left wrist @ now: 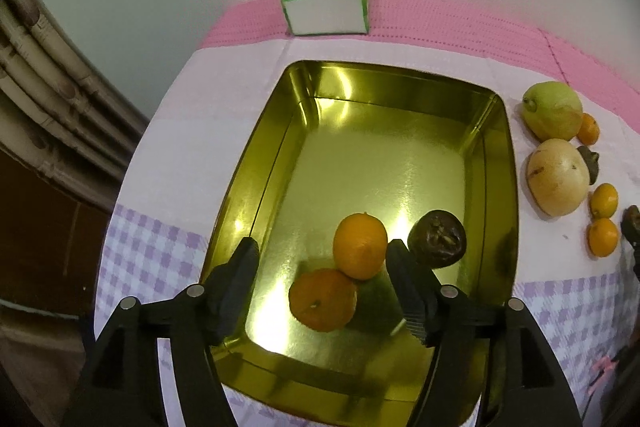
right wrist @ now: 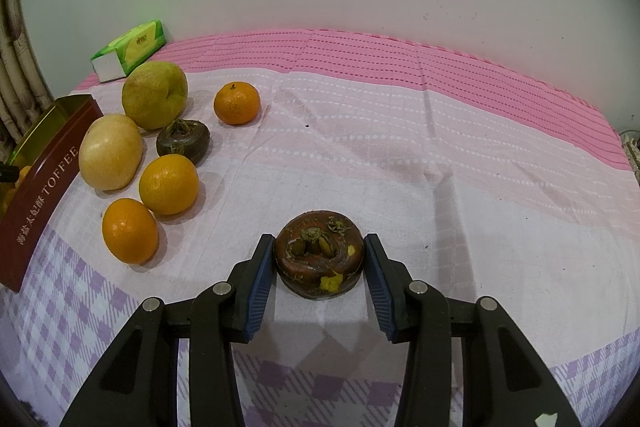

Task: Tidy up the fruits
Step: 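Withdraw the left gripper while the right gripper carries the dark fruit toward the tray, then lower the dark brown fruit into the tray and open the right gripper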

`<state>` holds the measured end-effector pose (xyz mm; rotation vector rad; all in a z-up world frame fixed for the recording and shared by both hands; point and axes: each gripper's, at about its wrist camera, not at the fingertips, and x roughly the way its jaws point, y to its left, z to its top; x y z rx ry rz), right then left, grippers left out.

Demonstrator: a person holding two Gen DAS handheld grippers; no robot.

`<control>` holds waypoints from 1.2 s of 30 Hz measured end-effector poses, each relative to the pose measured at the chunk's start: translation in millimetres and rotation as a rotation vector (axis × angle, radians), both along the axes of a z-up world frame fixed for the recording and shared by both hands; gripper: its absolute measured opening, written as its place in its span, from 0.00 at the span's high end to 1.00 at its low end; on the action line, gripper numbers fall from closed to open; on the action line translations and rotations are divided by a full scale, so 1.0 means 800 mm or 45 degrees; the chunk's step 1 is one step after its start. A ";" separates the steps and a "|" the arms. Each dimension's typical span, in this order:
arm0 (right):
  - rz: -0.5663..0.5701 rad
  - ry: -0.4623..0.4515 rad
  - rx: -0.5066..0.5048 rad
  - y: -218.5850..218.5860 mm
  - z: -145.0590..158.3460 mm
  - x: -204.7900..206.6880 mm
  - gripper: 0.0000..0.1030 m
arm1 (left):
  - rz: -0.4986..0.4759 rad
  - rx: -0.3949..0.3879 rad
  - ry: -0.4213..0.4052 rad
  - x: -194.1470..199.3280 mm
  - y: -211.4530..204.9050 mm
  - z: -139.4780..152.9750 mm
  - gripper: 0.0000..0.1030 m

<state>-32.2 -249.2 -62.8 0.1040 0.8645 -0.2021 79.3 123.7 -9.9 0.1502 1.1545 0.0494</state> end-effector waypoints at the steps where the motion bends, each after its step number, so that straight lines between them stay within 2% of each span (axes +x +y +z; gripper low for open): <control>1: -0.001 0.003 -0.001 0.000 0.000 0.002 0.60 | -0.002 -0.008 -0.010 -0.003 0.002 0.003 0.31; 9: -0.043 0.024 -0.002 -0.002 0.008 0.004 0.60 | 0.028 0.000 -0.108 -0.024 0.031 0.025 0.26; 15: -0.002 -0.034 -0.010 0.019 0.051 0.004 0.60 | 0.079 0.006 -0.159 -0.035 0.054 0.036 0.21; 23: 0.293 -0.099 -0.003 0.130 0.104 0.033 0.60 | 0.150 0.022 -0.195 -0.054 0.087 0.044 0.20; 29: 0.546 -0.065 0.023 0.232 0.109 0.059 0.60 | 0.202 0.019 -0.197 -0.068 0.110 0.046 0.20; 36: 0.730 -0.004 0.015 0.317 0.101 0.082 0.60 | 0.251 -0.023 -0.200 -0.072 0.129 0.044 0.19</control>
